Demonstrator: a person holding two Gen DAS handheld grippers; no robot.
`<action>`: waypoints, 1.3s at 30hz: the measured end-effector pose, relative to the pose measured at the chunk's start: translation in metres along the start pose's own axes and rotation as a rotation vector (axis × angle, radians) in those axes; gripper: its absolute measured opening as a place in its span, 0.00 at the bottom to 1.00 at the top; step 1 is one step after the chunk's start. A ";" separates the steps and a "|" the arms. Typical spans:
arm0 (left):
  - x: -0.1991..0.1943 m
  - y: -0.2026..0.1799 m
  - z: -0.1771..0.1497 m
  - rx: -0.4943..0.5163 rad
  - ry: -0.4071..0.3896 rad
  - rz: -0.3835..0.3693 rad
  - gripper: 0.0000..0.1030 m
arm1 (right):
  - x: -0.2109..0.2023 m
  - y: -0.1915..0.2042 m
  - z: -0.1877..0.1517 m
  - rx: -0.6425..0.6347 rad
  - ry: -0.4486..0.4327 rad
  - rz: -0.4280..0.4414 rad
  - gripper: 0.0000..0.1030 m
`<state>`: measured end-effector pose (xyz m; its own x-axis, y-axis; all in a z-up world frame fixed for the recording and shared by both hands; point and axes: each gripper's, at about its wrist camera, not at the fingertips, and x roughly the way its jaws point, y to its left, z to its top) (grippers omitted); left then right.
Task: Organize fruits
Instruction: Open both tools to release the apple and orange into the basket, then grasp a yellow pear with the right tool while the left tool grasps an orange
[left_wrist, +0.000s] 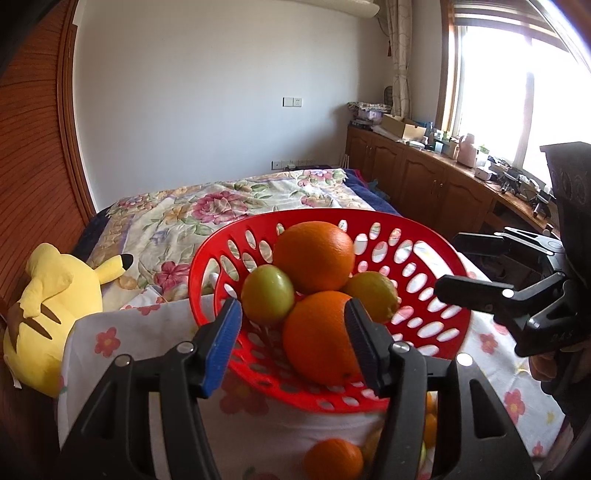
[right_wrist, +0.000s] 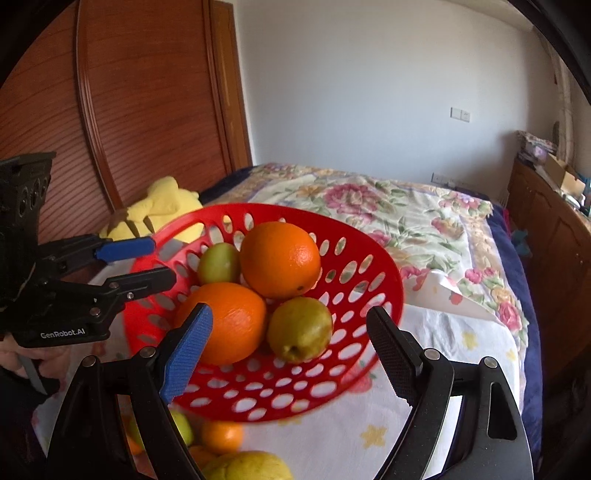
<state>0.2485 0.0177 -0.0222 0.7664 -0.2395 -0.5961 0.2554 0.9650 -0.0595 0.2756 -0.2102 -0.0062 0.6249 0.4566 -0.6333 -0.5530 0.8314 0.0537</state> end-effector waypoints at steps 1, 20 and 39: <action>-0.006 -0.002 -0.003 0.002 -0.004 -0.002 0.57 | -0.007 0.002 -0.002 0.003 -0.011 -0.001 0.84; -0.077 -0.036 -0.086 -0.018 -0.015 -0.050 0.58 | -0.075 0.024 -0.129 0.104 0.036 -0.068 0.83; -0.050 -0.043 -0.127 -0.028 0.071 -0.042 0.58 | -0.052 0.029 -0.146 0.166 0.102 -0.018 0.73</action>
<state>0.1246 0.0022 -0.0910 0.7109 -0.2731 -0.6481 0.2691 0.9570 -0.1080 0.1464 -0.2556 -0.0843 0.5700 0.4135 -0.7100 -0.4387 0.8838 0.1625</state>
